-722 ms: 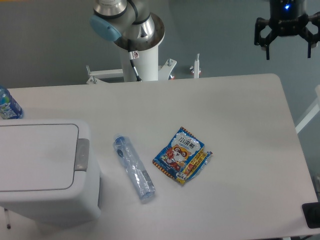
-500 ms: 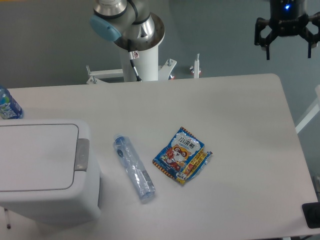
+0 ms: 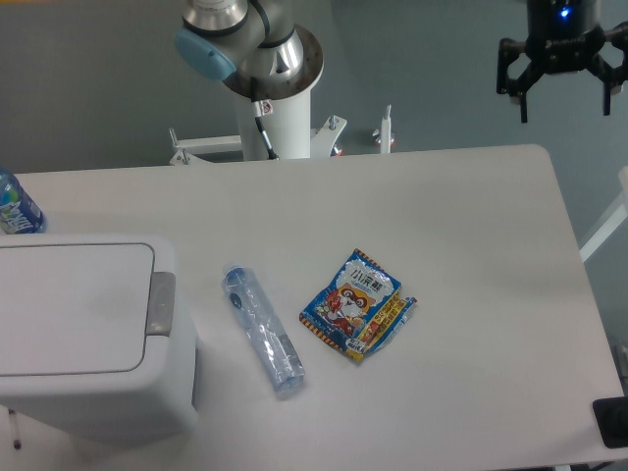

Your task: Open the trash can

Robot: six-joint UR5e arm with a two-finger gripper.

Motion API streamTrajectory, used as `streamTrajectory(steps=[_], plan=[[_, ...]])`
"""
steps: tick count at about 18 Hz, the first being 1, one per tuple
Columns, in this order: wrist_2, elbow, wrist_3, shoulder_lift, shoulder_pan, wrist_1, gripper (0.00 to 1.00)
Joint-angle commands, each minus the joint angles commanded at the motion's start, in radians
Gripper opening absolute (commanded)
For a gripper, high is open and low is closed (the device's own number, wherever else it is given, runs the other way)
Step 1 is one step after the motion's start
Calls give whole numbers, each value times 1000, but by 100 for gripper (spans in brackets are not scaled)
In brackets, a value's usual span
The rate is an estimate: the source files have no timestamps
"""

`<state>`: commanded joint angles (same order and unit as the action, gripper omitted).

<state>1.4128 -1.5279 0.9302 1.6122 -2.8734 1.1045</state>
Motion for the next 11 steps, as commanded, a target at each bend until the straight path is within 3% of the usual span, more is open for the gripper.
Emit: streamTrajectory(steps=[6, 11], plan=[[0, 14, -336, 26, 163, -78, 100], [-3, 45, -643, 55, 288, -84, 100]])
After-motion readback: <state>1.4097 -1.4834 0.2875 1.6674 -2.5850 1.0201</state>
